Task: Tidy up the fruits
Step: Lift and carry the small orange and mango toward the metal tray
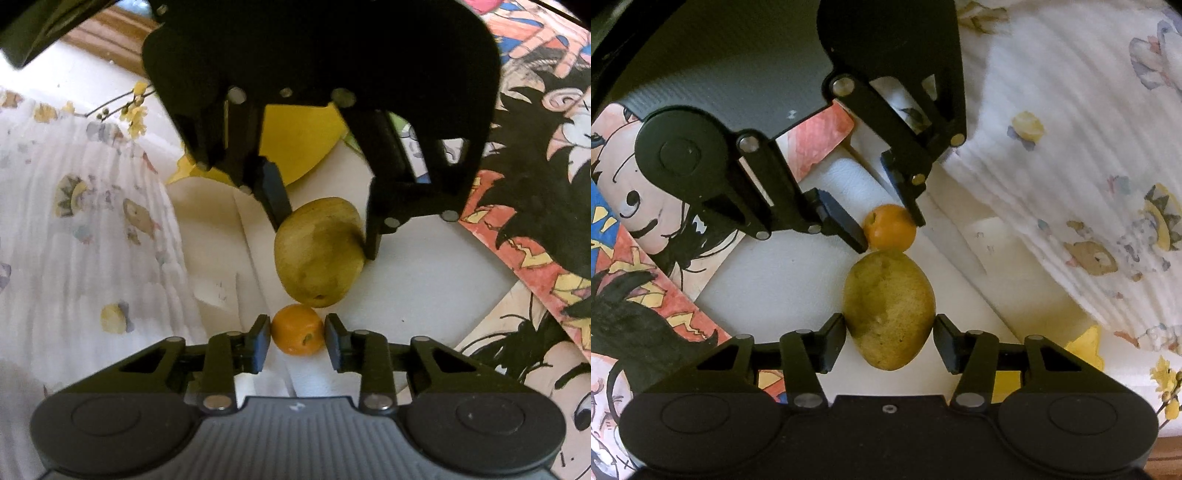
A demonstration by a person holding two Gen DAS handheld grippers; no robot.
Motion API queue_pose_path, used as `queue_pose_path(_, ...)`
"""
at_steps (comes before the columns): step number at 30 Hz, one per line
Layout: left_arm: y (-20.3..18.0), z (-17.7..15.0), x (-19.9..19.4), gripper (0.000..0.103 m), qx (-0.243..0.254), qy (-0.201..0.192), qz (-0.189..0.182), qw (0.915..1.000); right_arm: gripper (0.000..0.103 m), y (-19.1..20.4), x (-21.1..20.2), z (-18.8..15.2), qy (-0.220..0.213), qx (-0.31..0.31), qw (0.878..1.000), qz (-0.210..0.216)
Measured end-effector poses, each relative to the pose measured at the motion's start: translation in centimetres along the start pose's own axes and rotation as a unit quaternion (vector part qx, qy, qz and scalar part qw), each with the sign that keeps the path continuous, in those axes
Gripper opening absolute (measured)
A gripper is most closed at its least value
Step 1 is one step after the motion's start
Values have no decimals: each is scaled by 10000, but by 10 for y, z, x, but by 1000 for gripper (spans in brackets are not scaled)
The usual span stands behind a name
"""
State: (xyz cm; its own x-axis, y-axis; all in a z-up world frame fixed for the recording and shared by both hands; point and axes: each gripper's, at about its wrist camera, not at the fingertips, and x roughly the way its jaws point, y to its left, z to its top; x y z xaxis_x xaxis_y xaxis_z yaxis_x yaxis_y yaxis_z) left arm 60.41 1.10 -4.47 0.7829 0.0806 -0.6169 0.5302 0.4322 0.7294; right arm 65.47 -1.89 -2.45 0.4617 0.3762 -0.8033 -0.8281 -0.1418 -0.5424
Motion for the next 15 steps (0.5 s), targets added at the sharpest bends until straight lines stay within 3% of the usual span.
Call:
queue_pose_path(8,22,5,2,34,-735,277,-295,9965,54,5,-15,-14,31,581,9982,137)
queue_pose_path(15,51,6,8,34,-1819,451,-669,9800,54,-1,-32,-35,55,1777,9826,536)
